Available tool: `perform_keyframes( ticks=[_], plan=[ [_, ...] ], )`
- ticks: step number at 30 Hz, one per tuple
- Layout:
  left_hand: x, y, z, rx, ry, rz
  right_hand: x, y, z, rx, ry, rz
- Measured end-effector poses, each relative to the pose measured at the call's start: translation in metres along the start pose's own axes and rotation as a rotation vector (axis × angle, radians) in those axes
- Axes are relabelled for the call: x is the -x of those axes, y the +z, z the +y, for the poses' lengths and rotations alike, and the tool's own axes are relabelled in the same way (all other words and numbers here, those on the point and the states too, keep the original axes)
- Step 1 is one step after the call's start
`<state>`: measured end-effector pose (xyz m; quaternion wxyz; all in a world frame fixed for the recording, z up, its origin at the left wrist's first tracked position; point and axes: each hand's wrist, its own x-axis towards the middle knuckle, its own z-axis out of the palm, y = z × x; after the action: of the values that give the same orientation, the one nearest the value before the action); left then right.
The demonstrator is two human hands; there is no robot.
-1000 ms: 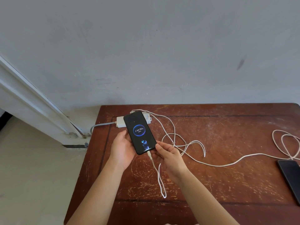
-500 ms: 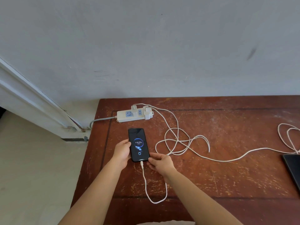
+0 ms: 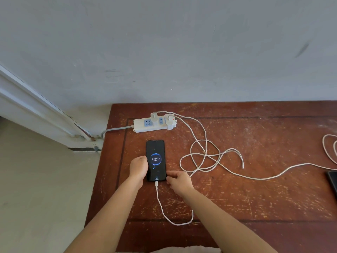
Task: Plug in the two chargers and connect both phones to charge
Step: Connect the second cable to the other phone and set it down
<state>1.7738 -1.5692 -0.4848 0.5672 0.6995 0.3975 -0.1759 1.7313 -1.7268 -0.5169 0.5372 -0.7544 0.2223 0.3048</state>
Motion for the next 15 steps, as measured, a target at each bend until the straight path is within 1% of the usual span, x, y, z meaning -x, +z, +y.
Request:
perform_keyframes(
  ticks=[7, 11, 13, 15],
  plan=[
    [-0.004, 0.003, -0.002, -0.013, -0.026, 0.017, -0.005, 0.000, 0.001, 0.062, -0.014, -0.045],
    [-0.003, 0.003, -0.006, -0.016, -0.005, 0.009, -0.004, -0.004, 0.002, 0.042, -0.004, -0.117],
    [-0.001, 0.001, -0.008, -0.030, 0.023, 0.007, -0.001, -0.010, 0.000, 0.065, -0.035, -0.135],
    [0.004, -0.001, -0.007, -0.117, 0.072, -0.009, 0.004, -0.020, -0.003, 0.157, -0.108, -0.121]
  ],
)
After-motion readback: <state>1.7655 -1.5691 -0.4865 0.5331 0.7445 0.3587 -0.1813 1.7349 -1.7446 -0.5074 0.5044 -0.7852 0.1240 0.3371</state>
